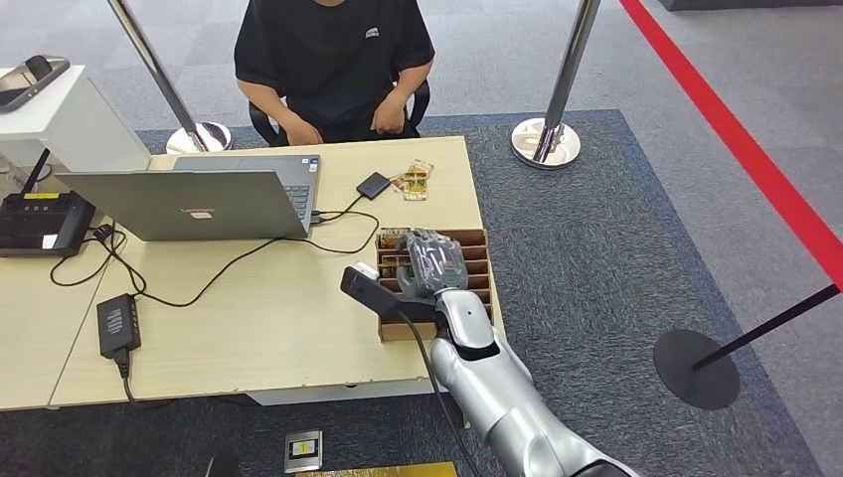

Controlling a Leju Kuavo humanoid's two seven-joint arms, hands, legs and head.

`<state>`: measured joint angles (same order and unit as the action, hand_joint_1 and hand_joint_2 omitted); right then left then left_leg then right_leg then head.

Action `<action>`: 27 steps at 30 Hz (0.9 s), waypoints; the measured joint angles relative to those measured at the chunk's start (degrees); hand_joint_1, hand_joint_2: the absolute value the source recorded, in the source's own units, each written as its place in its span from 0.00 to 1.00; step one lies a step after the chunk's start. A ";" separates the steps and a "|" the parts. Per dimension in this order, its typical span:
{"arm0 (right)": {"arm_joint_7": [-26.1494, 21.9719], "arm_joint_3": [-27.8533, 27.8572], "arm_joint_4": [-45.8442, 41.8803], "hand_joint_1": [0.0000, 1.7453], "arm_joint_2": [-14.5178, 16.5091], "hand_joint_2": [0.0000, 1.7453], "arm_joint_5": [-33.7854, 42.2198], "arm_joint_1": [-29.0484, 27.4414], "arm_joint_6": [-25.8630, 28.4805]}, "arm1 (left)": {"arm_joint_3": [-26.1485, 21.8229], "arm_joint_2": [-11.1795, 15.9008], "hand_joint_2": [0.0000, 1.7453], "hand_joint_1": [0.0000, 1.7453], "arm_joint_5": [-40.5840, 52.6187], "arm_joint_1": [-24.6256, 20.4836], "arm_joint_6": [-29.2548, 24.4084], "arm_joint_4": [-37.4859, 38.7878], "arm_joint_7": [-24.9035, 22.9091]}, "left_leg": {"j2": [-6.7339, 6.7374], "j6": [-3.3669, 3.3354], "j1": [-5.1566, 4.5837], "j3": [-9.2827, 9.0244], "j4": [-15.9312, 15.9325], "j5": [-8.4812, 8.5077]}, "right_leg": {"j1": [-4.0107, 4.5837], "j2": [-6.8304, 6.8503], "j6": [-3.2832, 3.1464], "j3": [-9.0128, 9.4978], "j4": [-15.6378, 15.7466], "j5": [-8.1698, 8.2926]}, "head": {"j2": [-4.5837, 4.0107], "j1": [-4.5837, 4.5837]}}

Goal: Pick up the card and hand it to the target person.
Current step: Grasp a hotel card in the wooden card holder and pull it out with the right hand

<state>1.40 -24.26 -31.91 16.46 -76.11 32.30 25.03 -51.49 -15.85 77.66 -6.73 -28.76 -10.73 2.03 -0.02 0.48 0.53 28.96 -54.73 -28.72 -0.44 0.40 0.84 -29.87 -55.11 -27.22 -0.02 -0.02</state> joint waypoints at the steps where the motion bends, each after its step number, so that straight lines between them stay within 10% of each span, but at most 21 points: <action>1: 0.00 0.00 0.00 0.50 0.00 1.00 0.00 0.00 0.00 | 0.00 0.00 0.00 0.00 0.00 0.00 0.00 0.00 0.00 | 0.00 0.00 0.00 0.00 0.00 0.00 | 0.00 0.00 0.00 0.00 0.00 0.00 | 0.00 -0.01; 18: 0.00 0.01 0.01 0.50 0.00 1.00 0.00 0.01 0.01 | 0.00 0.00 0.00 0.00 -0.02 0.00 -0.01 0.00 0.00 | 0.00 0.00 0.00 0.00 0.00 0.00 | 0.00 0.00 0.00 0.00 0.00 0.00 | 0.00 0.02; 27: -0.04 0.14 0.26 0.66 0.17 1.00 0.12 0.19 0.46 | 0.00 0.00 0.00 0.00 -0.05 0.02 -0.02 0.00 -0.02 | 0.00 0.00 0.00 0.00 0.00 0.00 | 0.00 0.00 0.00 0.00 0.00 0.00 | 0.00 0.00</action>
<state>1.36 -24.12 -31.65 16.63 -75.99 32.50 25.49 -51.49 -15.85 77.60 -6.72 -28.79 -10.73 2.01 -0.02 0.48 0.53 28.97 -54.73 -28.73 -0.44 0.40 0.84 -29.87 -55.11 -27.22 -0.02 -0.02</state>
